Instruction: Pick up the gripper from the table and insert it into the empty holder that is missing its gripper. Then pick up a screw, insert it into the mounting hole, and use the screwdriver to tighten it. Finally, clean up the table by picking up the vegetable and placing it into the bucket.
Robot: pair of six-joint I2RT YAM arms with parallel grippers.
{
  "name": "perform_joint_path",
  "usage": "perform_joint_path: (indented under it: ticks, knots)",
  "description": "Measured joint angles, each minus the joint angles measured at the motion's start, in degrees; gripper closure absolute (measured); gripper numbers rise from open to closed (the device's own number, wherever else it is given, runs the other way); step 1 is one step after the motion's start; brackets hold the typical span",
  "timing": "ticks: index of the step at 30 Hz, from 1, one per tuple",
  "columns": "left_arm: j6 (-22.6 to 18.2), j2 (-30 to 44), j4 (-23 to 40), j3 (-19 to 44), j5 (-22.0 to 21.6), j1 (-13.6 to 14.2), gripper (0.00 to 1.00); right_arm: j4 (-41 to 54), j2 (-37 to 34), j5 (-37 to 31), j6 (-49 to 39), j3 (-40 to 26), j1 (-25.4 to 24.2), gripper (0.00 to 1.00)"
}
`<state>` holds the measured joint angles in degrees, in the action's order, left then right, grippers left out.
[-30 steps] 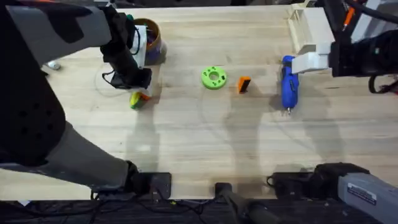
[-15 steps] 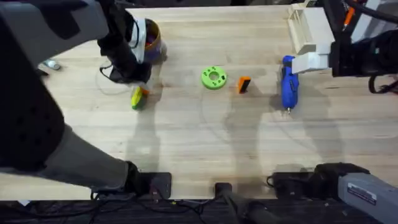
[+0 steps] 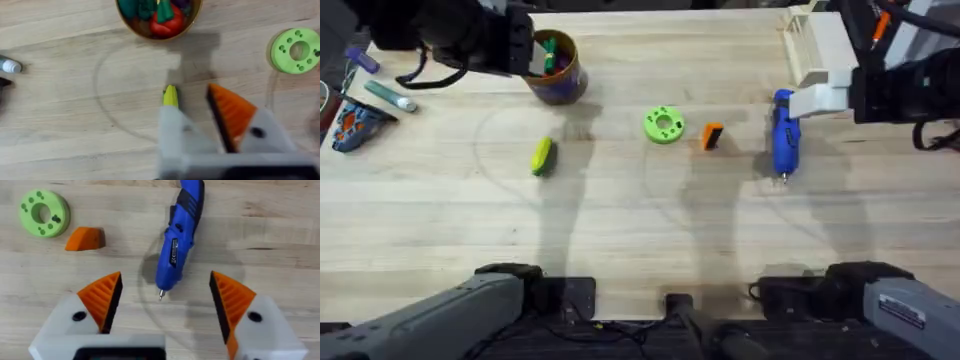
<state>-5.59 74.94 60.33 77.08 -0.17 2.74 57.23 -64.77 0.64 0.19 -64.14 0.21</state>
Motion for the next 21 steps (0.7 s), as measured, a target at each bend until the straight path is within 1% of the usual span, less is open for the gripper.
perform_joint_path:
  ticks: [5,6,8,12,14,17,21]
  knots:
    - [0.11,-0.24,0.76,-0.04,-0.94,0.00,0.127,0.00,-0.02,0.02,0.00,0.00,-0.02,0.010]
    - [0.45,-0.27,0.96,-0.04,-1.01,0.00,0.048,0.00,0.00,0.00,0.00,0.00,0.00,0.010]
    - [0.54,-0.27,1.40,-0.04,-1.19,0.00,0.017,0.00,-0.02,0.00,0.00,0.00,-0.02,0.009]
    - [1.75,-0.75,3.39,-0.13,-1.21,0.00,0.014,0.00,-0.01,0.00,0.00,0.00,0.00,0.009]
    - [2.42,-2.13,3.47,-0.84,-1.28,0.00,0.013,0.00,0.00,0.00,0.00,0.00,0.00,0.009]
    - [3.40,-7.17,1.95,-4.57,-1.71,0.00,0.013,0.00,-0.02,0.00,0.00,0.00,0.00,0.010]
    - [6.00,-17.65,-1.40,-12.36,-2.26,0.00,0.014,0.00,0.00,0.00,0.00,0.00,0.00,0.009]
